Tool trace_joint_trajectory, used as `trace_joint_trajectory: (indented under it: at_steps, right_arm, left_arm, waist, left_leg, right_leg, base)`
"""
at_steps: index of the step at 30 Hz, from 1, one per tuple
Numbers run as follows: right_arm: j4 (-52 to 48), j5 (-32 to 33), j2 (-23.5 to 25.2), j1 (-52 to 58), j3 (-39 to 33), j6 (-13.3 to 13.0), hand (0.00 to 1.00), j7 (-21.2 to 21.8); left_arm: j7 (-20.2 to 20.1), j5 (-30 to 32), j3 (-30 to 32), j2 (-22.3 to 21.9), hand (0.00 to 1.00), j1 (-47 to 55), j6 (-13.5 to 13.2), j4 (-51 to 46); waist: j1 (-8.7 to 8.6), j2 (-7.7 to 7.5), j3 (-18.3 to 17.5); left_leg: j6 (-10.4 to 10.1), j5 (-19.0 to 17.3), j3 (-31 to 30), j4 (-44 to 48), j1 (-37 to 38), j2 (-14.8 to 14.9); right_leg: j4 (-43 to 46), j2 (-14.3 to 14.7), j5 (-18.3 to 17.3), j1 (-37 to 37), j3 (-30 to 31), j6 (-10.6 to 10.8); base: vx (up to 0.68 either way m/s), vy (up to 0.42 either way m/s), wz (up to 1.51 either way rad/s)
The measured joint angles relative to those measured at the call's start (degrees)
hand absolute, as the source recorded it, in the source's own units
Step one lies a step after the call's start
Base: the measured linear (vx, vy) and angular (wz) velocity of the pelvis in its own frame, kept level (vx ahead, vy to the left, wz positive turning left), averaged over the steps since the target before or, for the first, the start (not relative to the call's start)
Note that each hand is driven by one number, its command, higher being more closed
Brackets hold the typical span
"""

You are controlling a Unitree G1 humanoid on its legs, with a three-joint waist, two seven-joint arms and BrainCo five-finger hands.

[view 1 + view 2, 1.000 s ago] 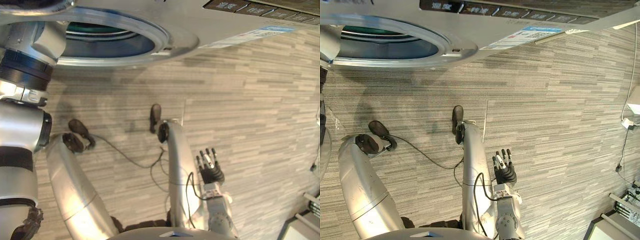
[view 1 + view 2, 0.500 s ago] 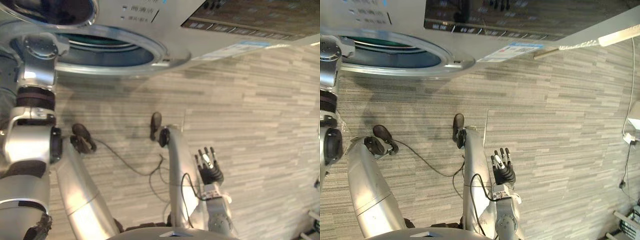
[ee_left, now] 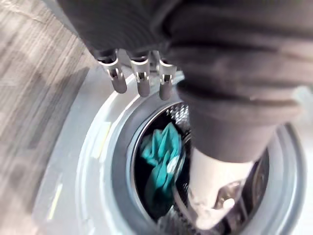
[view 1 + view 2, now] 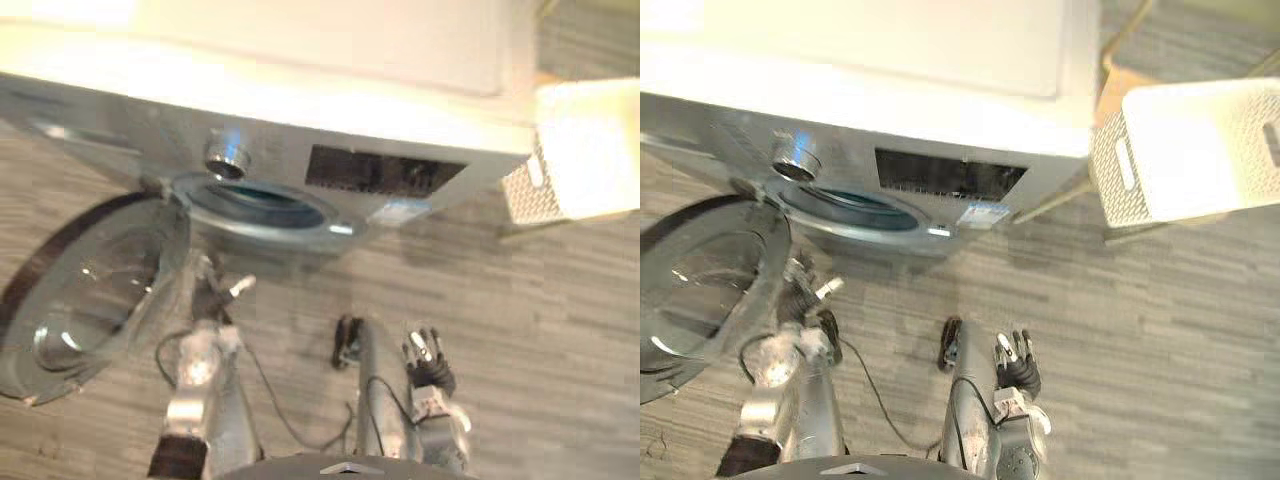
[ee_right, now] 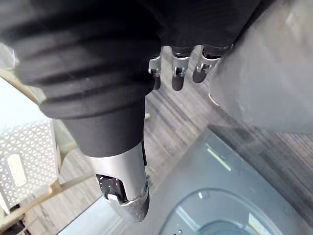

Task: Pick up the laundry basket with both hands and put the clothes into the washing machine.

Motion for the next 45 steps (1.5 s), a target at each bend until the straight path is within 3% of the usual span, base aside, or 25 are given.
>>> trace_joint_trajectory:
  at_steps: [3,5,8,10,13,18,19,20,21,22,24,27,29,31,37,42,44,45]
  right_arm:
    - [7.74,-1.42,-0.61,-0.13,-1.23,0.42,0.00,-0.53]
    - [14.59,-2.74,-0.64,-0.21,-2.98,1.31,0.00,-1.76]
    - [22.23,-6.31,-0.59,-0.38,-5.03,3.26,0.00,-2.42]
    - [24.87,-8.99,-0.88,-0.52,-5.76,4.00,0.00,-2.39]
    - [28.62,-11.02,-1.33,-0.85,-8.69,5.17,0.00,-2.28]
    - [34.37,-17.60,-3.00,-3.69,-10.40,6.23,0.00,-2.25]
    - [36.82,-19.52,-3.75,-6.29,-10.03,6.34,0.00,-2.31]
    - [37.73,-19.87,-3.96,-6.92,-9.91,6.55,0.00,-2.34]
    - [39.60,-20.92,-4.08,-8.82,-9.05,6.83,0.00,-2.51]
    - [41.00,-21.21,-4.44,-10.49,-8.84,7.03,0.00,-2.78]
    - [41.01,-21.15,-4.78,-11.60,-7.94,7.14,0.00,-2.76]
    - [41.11,-21.20,-4.85,-13.45,-4.89,7.23,0.00,-2.71]
    - [41.02,-21.18,-4.17,-14.60,-2.91,7.20,0.00,-2.69]
    - [41.01,-21.16,-4.01,-15.30,-1.80,7.19,0.00,-2.67]
    - [41.09,-21.86,-4.13,-14.11,-1.01,6.91,0.00,-2.10]
    - [41.33,-23.40,-4.00,-10.94,-1.50,6.23,0.00,-1.85]
    - [41.61,-23.53,-3.59,-9.96,-1.82,6.22,0.00,-1.44]
    - [41.66,-23.74,-3.55,-9.52,-1.95,6.26,0.00,-1.40]
  left_arm:
    - [-2.56,1.89,1.05,-1.24,0.00,1.15,1.64,9.55]
    - [-3.57,4.47,4.25,-1.69,0.00,1.68,2.69,18.33]
    - [-3.85,9.20,12.26,-2.05,0.00,1.12,3.77,28.33]
    - [-4.03,9.23,18.38,-1.86,0.00,1.02,4.60,34.36]
    - [-3.95,9.14,23.67,-2.21,0.00,1.77,6.13,39.32]
    - [-4.21,9.35,24.71,-3.13,0.00,1.21,6.32,41.11]
    - [-3.96,11.05,20.73,-2.31,0.00,-0.10,6.48,41.66]
    - [-3.94,11.60,18.81,-1.79,0.00,-0.88,6.54,41.79]
    - [-3.54,11.50,15.87,-1.33,0.00,-3.19,6.54,42.73]
    - [-3.46,11.27,13.78,-1.82,0.00,-5.26,6.68,43.41]
    - [-3.44,11.20,11.10,-2.14,0.00,-6.86,6.25,43.24]
    - [-3.27,10.66,7.37,-1.19,0.00,-8.85,5.15,42.73]
    - [-3.27,10.81,4.83,0.31,0.00,-8.62,5.16,42.97]
    - [-3.31,11.24,3.82,0.82,0.00,-7.67,5.32,43.57]
    - [-3.92,14.63,4.77,1.83,0.00,-5.25,5.57,50.38]
    - [-4.80,20.48,8.43,3.62,0.00,-4.87,6.10,52.76]
    - [-5.52,21.52,9.75,4.41,0.00,-5.17,6.61,53.05]
    - [-5.66,21.60,10.01,4.96,0.00,-5.41,7.12,53.54]
  waist:
    - [-0.17,0.28,-0.96]
    - [-0.04,0.17,-3.62]
    - [-0.48,0.33,-7.11]
    - [-0.84,0.53,-9.72]
    - [-0.65,1.31,-13.13]
    - [-0.90,1.65,-14.62]
    - [-1.00,1.57,-14.64]
    - [-1.02,1.57,-14.67]
    - [-1.05,1.21,-14.22]
    - [-0.98,1.37,-14.27]
    - [-1.68,1.91,-14.66]
    - [-1.81,1.04,-14.91]
    - [-2.06,0.20,-15.39]
    - [-2.07,0.20,-15.27]
    - [-1.66,0.02,-15.55]
    - [-2.53,-2.22,-16.22]
    - [-3.20,-2.76,-16.34]
    - [-4.01,-3.30,-16.19]
  left_leg:
    - [-0.03,2.12,1.50,-7.05,9.86,-1.05]
    - [-0.03,4.41,2.98,-13.38,15.49,-1.86]
    - [0.22,9.50,5.17,-25.17,24.29,-3.12]
    - [0.83,13.24,6.90,-33.11,30.33,-3.94]
    - [1.63,16.06,7.95,-39.44,35.05,-4.80]
    - [2.98,18.14,12.28,-39.25,37.02,-5.29]
    - [4.73,19.97,13.92,-38.77,36.72,-5.43]
    - [4.77,20.87,14.21,-39.29,36.72,-5.60]
    - [4.21,18.67,14.34,-36.79,36.18,-5.70]
    - [4.04,13.28,13.86,-31.00,35.78,-6.95]
    - [4.66,9.86,13.05,-30.86,36.86,-8.74]
    - [6.01,12.01,12.73,-38.52,38.87,-12.18]
    - [6.18,16.64,12.79,-47.85,41.20,-14.75]
    - [6.06,18.72,12.18,-52.46,42.77,-15.73]
    - [6.37,17.61,11.17,-52.51,43.68,-16.15]
    - [5.85,15.83,10.66,-52.44,43.77,-15.99]
    - [5.70,15.45,11.12,-52.11,43.74,-15.69]
    - [5.56,15.27,11.93,-52.08,43.74,-15.15]
  right_leg:
    - [-5.10,-0.21,0.70,9.18,-1.23,0.15]
    - [-9.52,-0.21,1.81,13.76,-1.91,0.41]
    - [-17.32,-0.36,3.91,21.37,-4.01,1.15]
    - [-22.20,-0.13,5.32,25.90,-5.14,1.45]
    - [-26.89,0.00,6.38,30.50,-6.57,1.90]
    - [-33.10,-0.06,8.31,36.60,-8.64,2.60]
    - [-36.31,0.48,10.20,38.35,-9.26,2.27]
    - [-38.10,0.83,11.34,39.06,-9.39,1.94]
    - [-41.48,0.77,13.76,40.57,-10.71,1.51]
    - [-43.38,0.74,15.13,41.85,-10.62,1.93]
    - [-45.11,1.23,16.03,43.21,-10.68,2.65]
    - [-49.83,0.57,19.23,43.57,-8.87,2.84]
    - [-53.26,0.42,21.36,43.42,-8.56,1.92]
    - [-54.03,0.44,21.84,43.51,-8.70,2.05]
    - [-55.25,0.67,21.79,44.62,-7.53,2.11]
    - [-51.31,0.99,19.65,41.66,-5.24,1.73]
    - [-48.83,1.04,19.57,39.67,-4.59,2.33]
    - [-47.89,1.46,20.12,38.64,-4.89,1.55]
  base:
    - [0.08,-0.032,0.17]
    - [0.11,-0.016,0.11]
    - [0.10,-0.027,0.21]
    - [0.13,-0.016,0.13]
    - [0.10,0.016,0.19]
    - [0.04,0.055,0.24]
    - [-0.02,0.023,0.11]
    - [-0.05,0.057,0.12]
    - [-0.05,0.112,0.02]
    - [-0.04,0.127,0.00]
    - [-0.04,0.121,0.07]
    - [-0.06,0.124,0.04]
    - [-0.06,0.092,0.09]
    - [-0.04,0.066,0.07]
    - [0.01,0.011,-0.04]
    - [0.07,-0.010,-0.24]
    - [0.11,-0.021,-0.44]
    - [0.13,-0.027,-0.53]
